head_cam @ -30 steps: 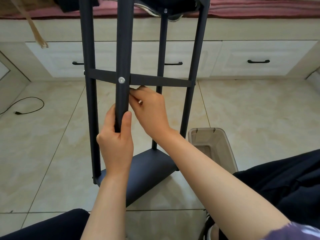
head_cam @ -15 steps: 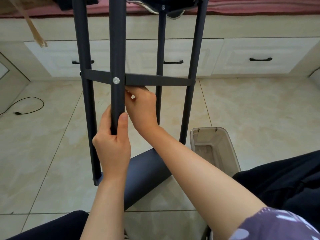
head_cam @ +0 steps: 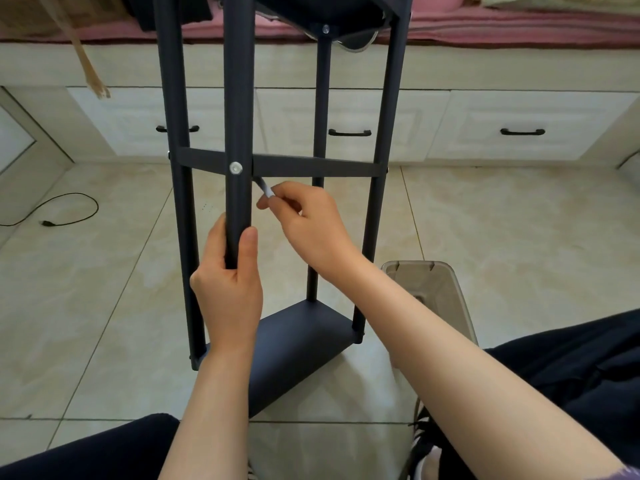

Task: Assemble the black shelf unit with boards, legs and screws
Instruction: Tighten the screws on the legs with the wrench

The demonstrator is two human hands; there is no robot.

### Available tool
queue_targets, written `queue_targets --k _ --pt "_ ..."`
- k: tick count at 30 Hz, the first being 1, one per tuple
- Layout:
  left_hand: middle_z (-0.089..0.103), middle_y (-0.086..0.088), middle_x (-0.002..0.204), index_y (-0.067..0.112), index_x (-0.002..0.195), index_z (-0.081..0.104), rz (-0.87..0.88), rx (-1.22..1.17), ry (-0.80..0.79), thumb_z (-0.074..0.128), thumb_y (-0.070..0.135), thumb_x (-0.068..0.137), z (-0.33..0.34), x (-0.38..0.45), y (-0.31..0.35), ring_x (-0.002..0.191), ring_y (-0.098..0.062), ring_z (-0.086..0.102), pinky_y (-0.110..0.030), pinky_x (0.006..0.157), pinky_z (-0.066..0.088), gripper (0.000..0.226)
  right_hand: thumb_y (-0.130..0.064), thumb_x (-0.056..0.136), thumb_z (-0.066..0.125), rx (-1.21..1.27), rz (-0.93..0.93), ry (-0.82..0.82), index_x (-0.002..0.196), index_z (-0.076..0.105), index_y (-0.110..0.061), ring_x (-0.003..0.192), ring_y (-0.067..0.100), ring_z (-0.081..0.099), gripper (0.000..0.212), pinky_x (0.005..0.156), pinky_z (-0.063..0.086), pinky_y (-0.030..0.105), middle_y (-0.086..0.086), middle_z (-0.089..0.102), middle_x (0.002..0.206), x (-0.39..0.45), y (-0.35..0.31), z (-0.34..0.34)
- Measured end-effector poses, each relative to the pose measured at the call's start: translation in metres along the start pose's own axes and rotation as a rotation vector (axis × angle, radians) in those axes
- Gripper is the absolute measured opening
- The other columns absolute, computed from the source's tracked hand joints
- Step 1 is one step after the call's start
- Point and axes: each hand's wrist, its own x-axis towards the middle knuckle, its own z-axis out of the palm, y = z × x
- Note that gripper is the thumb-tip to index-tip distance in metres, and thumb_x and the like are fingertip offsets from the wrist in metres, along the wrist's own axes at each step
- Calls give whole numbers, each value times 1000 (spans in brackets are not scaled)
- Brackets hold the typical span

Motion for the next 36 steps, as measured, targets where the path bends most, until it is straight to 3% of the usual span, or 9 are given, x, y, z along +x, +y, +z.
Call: queue_targets --k 3,8,12,16,22,26,30,33,36 --pt "56 13 68 27 124 62 -5 14 11 48 53 99 0 0 -1 56 -18 52 -32 50 46 39 -15 99 53 -28 -9 -9 96 74 -13 67 3 53 22 61 39 13 -10 63 75 4 -6 -2" --pt "58 17 69 26 125 62 -7 9 21 48 56 98 0 1 -2 56 -16 54 -25 50 45 43 -15 97 57 -106 -71 13 101 77 -12 73 3 56 20 69 40 9 -13 63 80 4 -8 1" --pt "58 17 71 26 127 62 6 11 15 47 54 100 1 1 -1 57 -17 54 -27 49 46 42 -18 96 61 -186 -138 67 99 78 -11 70 17 60 19 68 49 33 1 70 75 4 -6 7" --pt "58 18 71 26 128 61 5 13 12 47 55 99 0 0 -1 58 -17 55 -28 50 47 43 -15 94 63 -158 -176 148 93 78 -8 65 18 58 16 67 50 38 5 71 74 6 1 17" --pt "58 12 70 20 129 62 11 12 7 47 56 99 0 0 -3 58 -18 56 -33 52 48 50 -5 88 70 -135 -277 383 90 77 1 64 18 59 9 61 39 17 10 71 74 11 12 38" --pt "59 8 72 19 131 62 11 7 -3 48 53 100 0 0 -4 59 -22 57 -36 53 48 48 -4 87 69 -107 -288 424 86 76 1 63 21 60 9 62 37 10 10 72 75 19 15 47" --pt "58 8 73 16 131 62 20 8 -7 47 55 100 -1 1 -4 58 -18 57 -27 55 45 52 -2 87 68 -29 -223 435 78 74 2 53 -1 41 11 62 34 -1 10 69 68 27 15 55" --pt "56 9 66 18 128 63 4 6 7 48 52 100 -2 1 -4 55 -19 53 -31 52 45 47 -4 88 67 -21 -253 436 81 74 2 52 1 40 12 62 34 0 9 69 68 29 18 55" --pt "56 13 65 18 126 64 8 16 9 48 50 100 -2 1 -3 56 -18 54 -23 52 44 45 -7 90 66 -86 -305 368 90 76 0 62 7 45 12 63 34 4 9 67 72 19 28 48"
